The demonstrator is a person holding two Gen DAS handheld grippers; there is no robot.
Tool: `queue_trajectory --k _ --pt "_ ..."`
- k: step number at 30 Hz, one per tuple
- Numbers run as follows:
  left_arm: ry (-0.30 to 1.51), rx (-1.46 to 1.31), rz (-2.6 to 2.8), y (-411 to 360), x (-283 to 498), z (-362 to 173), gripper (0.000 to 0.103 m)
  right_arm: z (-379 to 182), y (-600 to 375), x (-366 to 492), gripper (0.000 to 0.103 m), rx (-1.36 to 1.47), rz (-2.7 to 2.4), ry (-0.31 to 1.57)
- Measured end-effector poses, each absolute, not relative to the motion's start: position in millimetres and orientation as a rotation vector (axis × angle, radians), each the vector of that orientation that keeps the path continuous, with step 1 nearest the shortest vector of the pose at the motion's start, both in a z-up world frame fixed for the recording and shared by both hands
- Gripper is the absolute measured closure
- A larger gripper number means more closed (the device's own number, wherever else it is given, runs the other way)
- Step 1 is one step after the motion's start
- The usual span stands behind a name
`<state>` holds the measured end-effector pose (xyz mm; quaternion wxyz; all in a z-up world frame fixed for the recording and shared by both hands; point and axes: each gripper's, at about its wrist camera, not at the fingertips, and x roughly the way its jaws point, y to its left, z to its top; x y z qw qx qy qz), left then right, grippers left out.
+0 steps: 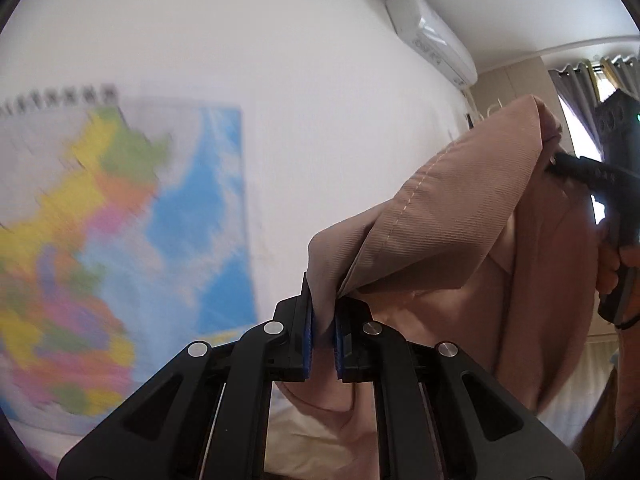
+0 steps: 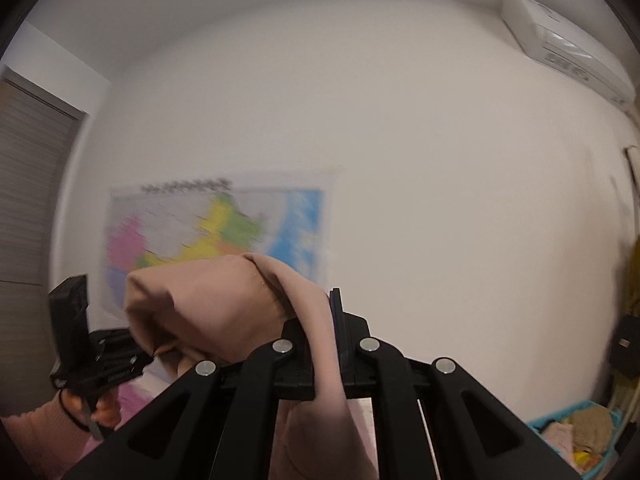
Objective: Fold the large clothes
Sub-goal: 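Lift the pink jacket with both grippers and lay it flat on the bed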
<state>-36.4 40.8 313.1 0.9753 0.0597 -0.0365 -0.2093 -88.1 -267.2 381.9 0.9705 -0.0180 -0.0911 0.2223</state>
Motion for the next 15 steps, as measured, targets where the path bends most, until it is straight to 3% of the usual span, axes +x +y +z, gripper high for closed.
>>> queue_trajectory --k 9,15 --pt "-0.168 0.212 -0.214 98.6 -204.4 358.9 0.094 394.5 -229.9 -175.8 0.098 -0.011 0.777 -0.208" --pt "-0.068 0.253 -0.049 117.1 -203.2 351.8 0.093 372.6 -187.7 -117.9 0.098 0.059 0.897 -0.06"
